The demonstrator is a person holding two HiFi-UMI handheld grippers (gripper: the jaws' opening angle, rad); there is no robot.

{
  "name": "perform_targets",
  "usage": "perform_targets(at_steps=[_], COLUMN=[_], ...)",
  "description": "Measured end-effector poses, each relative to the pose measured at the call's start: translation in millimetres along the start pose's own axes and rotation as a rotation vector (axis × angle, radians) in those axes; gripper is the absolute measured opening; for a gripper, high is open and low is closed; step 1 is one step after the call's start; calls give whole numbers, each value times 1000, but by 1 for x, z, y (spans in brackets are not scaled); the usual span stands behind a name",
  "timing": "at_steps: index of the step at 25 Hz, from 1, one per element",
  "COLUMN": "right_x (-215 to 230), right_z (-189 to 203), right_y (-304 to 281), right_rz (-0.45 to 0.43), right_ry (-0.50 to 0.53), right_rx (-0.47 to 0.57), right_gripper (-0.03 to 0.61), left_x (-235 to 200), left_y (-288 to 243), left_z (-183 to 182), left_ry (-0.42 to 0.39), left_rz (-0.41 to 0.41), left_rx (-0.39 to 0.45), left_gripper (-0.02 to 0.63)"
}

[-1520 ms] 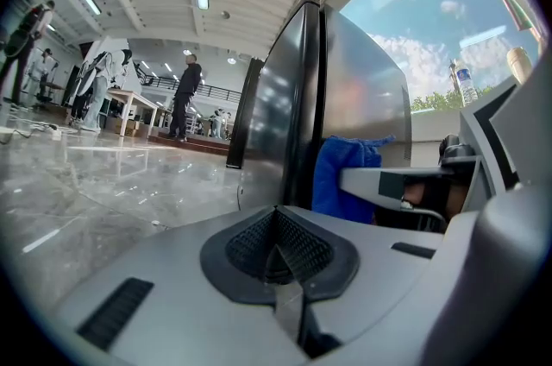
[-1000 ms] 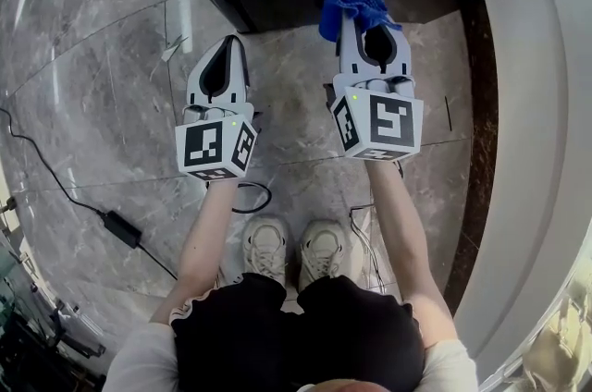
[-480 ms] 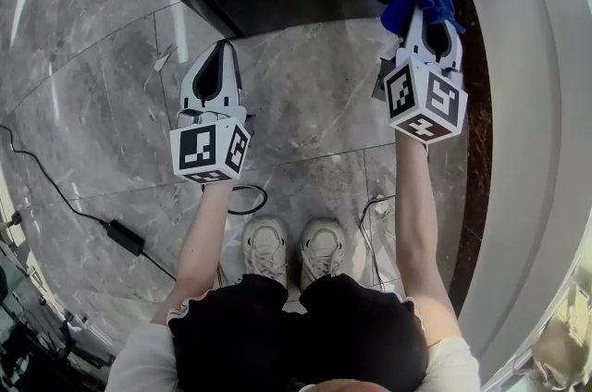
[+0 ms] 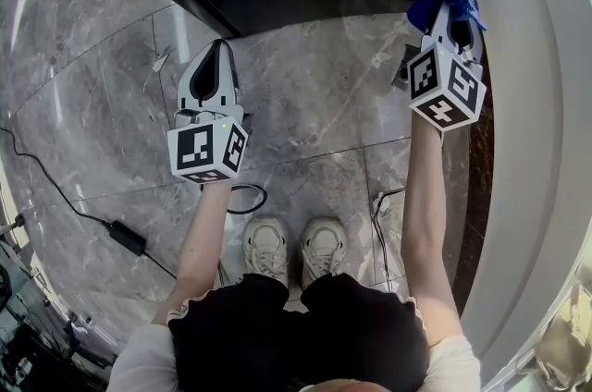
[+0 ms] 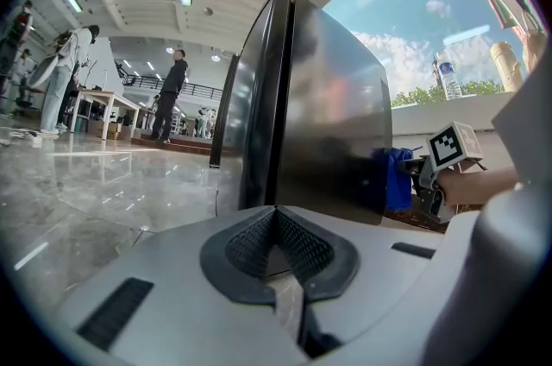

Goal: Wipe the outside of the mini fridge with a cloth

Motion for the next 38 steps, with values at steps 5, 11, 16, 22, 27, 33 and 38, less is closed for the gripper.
perform_targets(at_steps=[5, 11, 16, 22, 27, 33, 38], right_x=[8, 15, -10, -106, -197, -269, -312], right_z=[1, 2, 6, 11, 45, 75, 87], right_y=[-1, -1, 19, 44, 61, 57, 58], right_rz=[21, 45, -5, -253, -466, -619, -721], right_ry=[-4, -8, -35, -56, -14, 55, 54], right_rx=[3, 0, 2, -5, -86, -121, -133], right_gripper=[64, 64, 64, 64, 64, 64, 64], left_x=[0, 0, 2, 3, -11, -27, -39], left_y=[0, 1, 2, 9, 17, 19, 20], left_z=[3, 0, 3, -2, -8, 0, 5], left_ry=[-4, -15, 24, 26, 25, 44, 48], left_rz=[1, -3, -1, 0, -34, -72, -94], left_rx=[-14, 0, -1, 17, 39, 31, 21], left_gripper=[3, 3, 3, 3, 3, 3, 3])
Point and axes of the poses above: the fingertips, and each gripper's own axes: y backward along the fingers, x to its right, z out of its underside, the point moved 1 cm from there along y, backward along the fingers, and after that the axes turned 7 degrees about -z, right-handed, at the moved point
